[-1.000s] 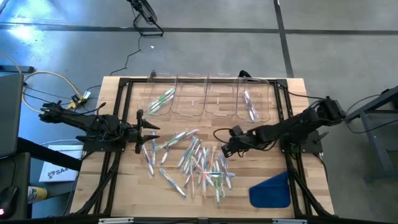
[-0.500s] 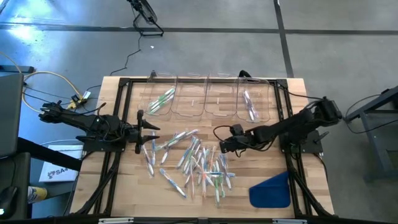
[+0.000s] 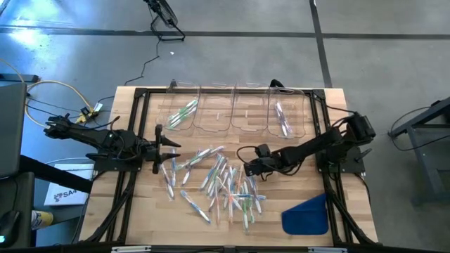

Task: Pick & Place Toothbrushes
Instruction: Put the blue toothbrush into the middle right transparent bin

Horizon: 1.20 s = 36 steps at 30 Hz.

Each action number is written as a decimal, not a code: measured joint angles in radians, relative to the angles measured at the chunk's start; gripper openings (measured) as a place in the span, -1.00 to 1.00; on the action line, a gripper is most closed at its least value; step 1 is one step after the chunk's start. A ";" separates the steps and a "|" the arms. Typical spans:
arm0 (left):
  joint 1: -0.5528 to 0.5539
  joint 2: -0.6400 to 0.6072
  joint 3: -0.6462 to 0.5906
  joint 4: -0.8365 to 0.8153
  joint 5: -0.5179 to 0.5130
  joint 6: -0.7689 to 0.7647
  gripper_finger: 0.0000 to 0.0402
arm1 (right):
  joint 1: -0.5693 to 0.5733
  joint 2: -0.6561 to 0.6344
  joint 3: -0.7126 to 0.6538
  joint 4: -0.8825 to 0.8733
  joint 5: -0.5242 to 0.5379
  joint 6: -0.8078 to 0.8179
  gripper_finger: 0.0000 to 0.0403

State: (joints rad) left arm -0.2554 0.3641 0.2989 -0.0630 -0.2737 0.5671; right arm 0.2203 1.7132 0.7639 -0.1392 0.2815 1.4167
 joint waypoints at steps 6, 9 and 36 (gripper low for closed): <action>0.000 0.000 0.000 0.000 0.000 0.000 -0.21 | 0.001 0.004 -0.001 -0.001 0.032 -0.005 -0.51; 0.000 0.000 0.000 0.000 0.000 0.000 -0.21 | 0.001 0.005 -0.001 -0.002 0.040 -0.006 -0.68; 0.000 0.000 0.000 0.000 0.000 0.000 -0.21 | 0.000 0.000 -0.004 0.074 0.026 -0.175 -0.98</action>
State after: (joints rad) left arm -0.2554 0.3641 0.2989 -0.0628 -0.2737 0.5671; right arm 0.2199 1.7130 0.7601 -0.0656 0.3075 1.2418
